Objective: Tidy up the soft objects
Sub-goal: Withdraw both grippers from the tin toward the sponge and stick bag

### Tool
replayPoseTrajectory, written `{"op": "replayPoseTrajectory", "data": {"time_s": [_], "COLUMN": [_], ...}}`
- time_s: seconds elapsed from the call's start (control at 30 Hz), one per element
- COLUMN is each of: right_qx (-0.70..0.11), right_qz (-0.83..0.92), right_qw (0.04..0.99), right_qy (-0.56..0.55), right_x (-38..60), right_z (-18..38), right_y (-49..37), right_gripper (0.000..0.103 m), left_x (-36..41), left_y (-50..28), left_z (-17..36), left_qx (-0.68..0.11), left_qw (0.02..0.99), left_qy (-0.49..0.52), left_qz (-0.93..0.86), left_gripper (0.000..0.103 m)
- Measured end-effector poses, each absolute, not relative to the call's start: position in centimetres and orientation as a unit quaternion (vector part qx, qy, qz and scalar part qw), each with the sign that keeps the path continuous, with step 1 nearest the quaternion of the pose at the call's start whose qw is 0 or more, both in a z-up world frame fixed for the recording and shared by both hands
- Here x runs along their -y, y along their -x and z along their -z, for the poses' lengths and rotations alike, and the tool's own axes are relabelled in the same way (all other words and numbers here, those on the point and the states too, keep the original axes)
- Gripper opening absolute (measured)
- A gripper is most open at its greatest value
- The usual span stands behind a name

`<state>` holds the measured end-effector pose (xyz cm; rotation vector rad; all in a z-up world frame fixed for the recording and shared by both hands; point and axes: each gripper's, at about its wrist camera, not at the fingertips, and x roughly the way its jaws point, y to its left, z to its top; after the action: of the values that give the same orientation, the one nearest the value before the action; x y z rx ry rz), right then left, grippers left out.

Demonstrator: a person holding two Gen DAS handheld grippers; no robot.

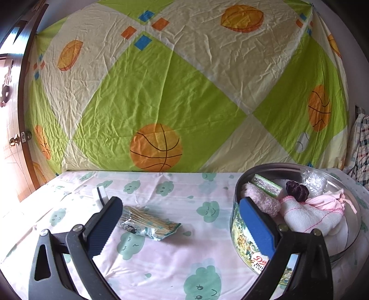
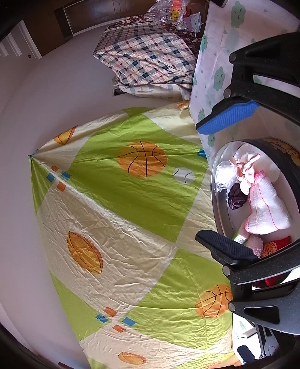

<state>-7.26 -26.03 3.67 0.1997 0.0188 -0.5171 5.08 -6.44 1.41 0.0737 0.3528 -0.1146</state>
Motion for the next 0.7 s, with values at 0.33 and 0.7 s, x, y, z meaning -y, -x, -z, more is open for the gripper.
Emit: {"op": "replayPoseTrajectory", "data": {"time_s": [0.33, 0.7], "right_qx": [-0.029, -0.041], "right_qz": [0.229, 0.195], "right_qw": [0.967, 0.975], "right_qy": [-0.109, -0.104], "right_x": [22.7, 18.9], "right_z": [-3.3, -3.2], "right_y": [5.7, 3.6], "right_gripper": [0.087, 0.087], "left_x": [3.8, 0.6], "left_y": [-5.6, -7.1], "left_z": [-1.3, -1.1], "left_qx": [-0.178, -0.189], "left_qw": [0.983, 0.982], "left_qy": [-0.032, -0.023], "left_qz": [0.042, 0.020], "left_gripper": [0.102, 0.102]}}
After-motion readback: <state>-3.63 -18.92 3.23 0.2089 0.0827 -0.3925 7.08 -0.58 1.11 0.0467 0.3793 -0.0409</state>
